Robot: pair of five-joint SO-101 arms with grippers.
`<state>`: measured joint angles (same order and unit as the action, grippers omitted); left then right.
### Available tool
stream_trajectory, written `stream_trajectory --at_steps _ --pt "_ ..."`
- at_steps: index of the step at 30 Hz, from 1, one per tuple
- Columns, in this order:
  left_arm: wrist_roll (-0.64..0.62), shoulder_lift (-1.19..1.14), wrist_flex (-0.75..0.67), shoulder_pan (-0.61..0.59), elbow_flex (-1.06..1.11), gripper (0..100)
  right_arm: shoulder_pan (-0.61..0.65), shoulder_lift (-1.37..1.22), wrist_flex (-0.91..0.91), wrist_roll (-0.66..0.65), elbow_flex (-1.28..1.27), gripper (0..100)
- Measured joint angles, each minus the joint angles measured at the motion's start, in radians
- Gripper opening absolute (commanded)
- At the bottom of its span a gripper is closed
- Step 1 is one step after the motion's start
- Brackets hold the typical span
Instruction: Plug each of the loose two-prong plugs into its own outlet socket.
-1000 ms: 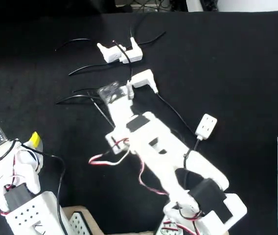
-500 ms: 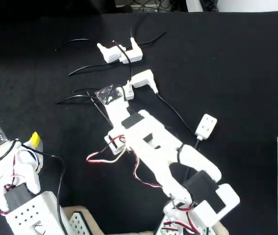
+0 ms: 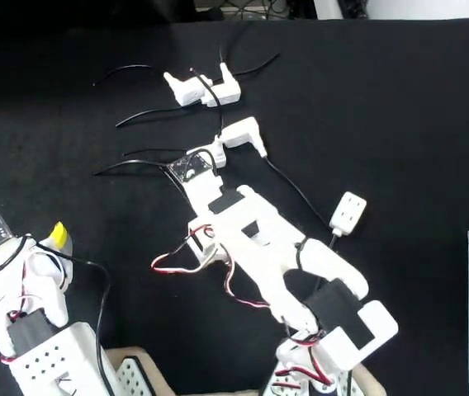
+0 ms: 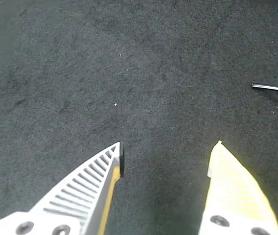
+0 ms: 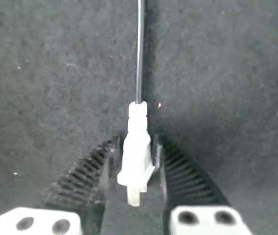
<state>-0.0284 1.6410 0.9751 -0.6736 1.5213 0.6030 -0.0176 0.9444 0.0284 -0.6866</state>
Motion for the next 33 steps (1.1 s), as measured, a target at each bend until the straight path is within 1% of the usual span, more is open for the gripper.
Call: stream_trajectory --at_steps 1,5,11,15,18,20,23,26,33 --pt "0.0 0.0 0.0 0.0 0.0 28 -0.008 0.0 0.0 -0.003 0.0 0.9" --pt "0.0 0.0 0.0 0.0 0.0 28 -0.046 -0.002 0.008 -0.005 0.0 1.1" --pt "0.0 0.0 0.0 0.0 0.0 28 -0.049 0.017 0.114 -0.006 0.051 1.1" --pt "0.0 0.0 0.0 0.0 0.0 29 -0.049 0.146 0.146 -0.006 0.054 1.1" --pt "0.0 0.0 0.0 0.012 0.0 29 -0.015 0.285 0.146 -0.006 0.034 1.1" --pt "0.0 0.0 0.0 0.052 0.0 29 0.02 0.384 0.146 -0.003 0.012 1.1" --pt "0.0 0.0 -0.008 0.14 0.0 29 0.069 0.531 0.146 0.038 -0.017 1.1" --pt "0.0 0.0 -0.055 0.226 0.0 29 0.103 0.661 0.138 0.057 -0.058 1.1" --pt "0.0 0.0 -0.15 0.44 0.0 28 0.189 0.901 0.044 0.072 -0.21 1.1"
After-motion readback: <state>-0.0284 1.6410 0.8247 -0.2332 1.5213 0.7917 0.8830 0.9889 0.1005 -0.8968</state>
